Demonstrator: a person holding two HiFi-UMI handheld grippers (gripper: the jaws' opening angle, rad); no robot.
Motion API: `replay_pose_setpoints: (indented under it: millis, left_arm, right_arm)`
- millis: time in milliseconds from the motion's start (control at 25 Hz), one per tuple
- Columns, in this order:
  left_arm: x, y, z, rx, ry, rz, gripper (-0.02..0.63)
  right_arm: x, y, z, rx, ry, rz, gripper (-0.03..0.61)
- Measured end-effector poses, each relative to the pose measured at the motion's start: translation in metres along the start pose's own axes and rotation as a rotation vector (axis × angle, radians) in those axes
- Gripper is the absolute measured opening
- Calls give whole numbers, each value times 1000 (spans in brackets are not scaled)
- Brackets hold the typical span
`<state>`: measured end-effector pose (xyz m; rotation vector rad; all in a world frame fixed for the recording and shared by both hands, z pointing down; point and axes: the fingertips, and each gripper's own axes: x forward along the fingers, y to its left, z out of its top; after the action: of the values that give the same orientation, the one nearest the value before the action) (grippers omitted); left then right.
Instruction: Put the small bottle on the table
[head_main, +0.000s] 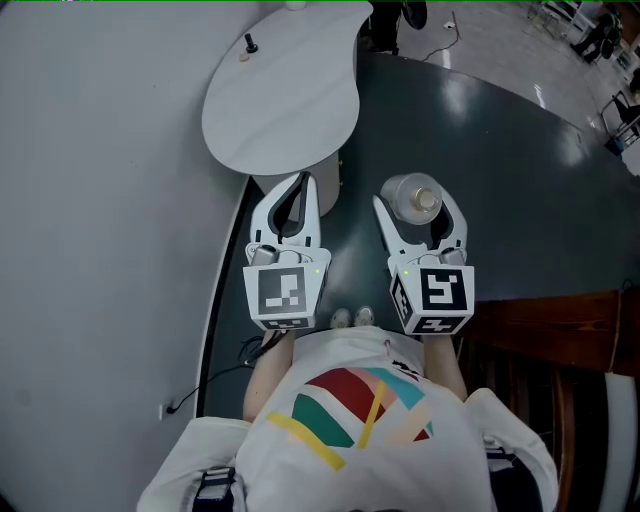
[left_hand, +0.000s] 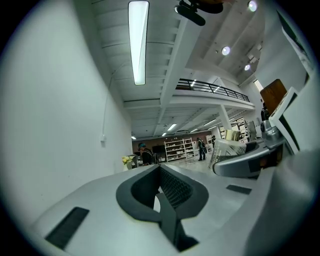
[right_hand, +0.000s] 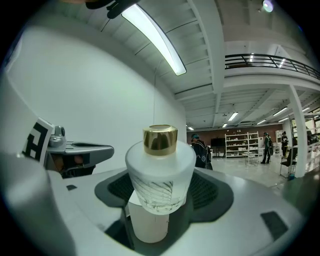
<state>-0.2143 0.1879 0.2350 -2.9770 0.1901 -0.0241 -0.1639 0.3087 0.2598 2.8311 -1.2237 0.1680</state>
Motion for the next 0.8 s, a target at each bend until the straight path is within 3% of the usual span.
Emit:
replay_pose_setpoints:
  millis: [480,800]
  left_arm:
    - [7,-20,-12,8,-13,5,16]
    - [15,-17,-7,-31,-33,37,17]
  right_arm:
    - [-7,-32,-16,5,-15,-18,339]
    - [-5,-50,-17,18,-10,-27,339]
